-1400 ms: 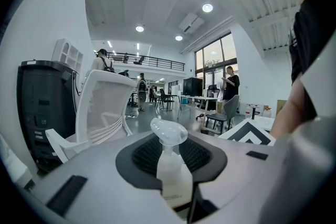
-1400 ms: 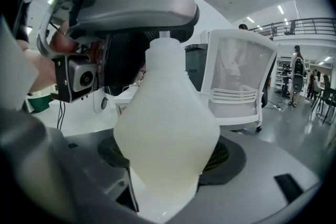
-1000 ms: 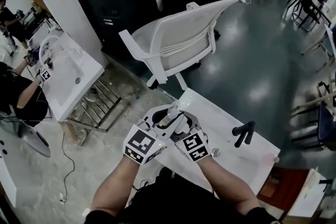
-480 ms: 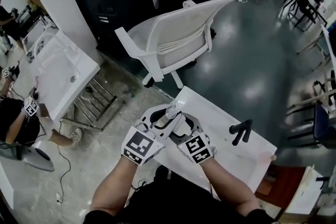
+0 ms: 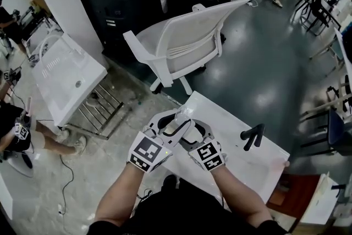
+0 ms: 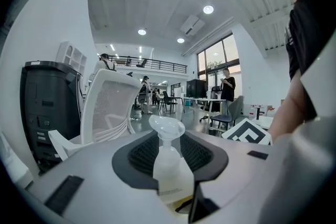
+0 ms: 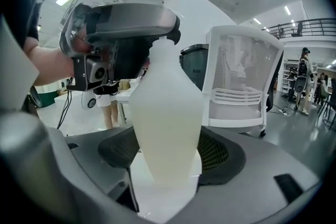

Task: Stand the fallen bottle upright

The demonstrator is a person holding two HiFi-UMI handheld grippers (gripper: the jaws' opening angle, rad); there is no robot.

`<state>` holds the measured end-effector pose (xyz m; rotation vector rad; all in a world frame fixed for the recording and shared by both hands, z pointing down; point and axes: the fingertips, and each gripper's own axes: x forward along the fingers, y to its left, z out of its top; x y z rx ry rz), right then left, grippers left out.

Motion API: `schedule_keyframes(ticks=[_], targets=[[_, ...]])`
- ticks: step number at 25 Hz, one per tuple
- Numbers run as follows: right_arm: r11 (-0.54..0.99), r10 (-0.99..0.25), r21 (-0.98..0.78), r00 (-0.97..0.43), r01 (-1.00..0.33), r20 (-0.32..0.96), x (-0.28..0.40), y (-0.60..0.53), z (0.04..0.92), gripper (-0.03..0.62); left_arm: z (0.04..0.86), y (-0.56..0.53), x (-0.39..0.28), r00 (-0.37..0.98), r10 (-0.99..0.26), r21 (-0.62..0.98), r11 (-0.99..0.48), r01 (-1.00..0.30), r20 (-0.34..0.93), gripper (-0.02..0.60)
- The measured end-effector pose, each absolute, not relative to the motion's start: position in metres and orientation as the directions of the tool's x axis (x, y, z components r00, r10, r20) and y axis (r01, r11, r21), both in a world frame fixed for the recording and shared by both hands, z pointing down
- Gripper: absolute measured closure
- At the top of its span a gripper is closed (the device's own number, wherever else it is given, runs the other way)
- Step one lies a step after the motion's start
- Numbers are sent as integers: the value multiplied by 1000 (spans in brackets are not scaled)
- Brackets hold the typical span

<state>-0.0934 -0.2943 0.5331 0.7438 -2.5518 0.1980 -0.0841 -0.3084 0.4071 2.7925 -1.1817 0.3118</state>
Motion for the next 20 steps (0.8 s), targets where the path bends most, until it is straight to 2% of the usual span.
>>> schedule_keyframes(ticks=[4, 12, 20], targets=[[834, -490, 15, -727, -552, 480, -93, -292, 534, 250, 407, -299, -90, 663, -713, 4, -680, -733, 229, 420], [804, -517, -6, -705, -594, 485, -75, -289, 537, 261, 422, -288, -110, 613, -745, 53, -623, -780, 264, 422], [759, -566, -25, -677, -651, 471, -60, -274, 531, 296, 427, -271, -121, 583, -764, 68, -590, -804, 276, 457]])
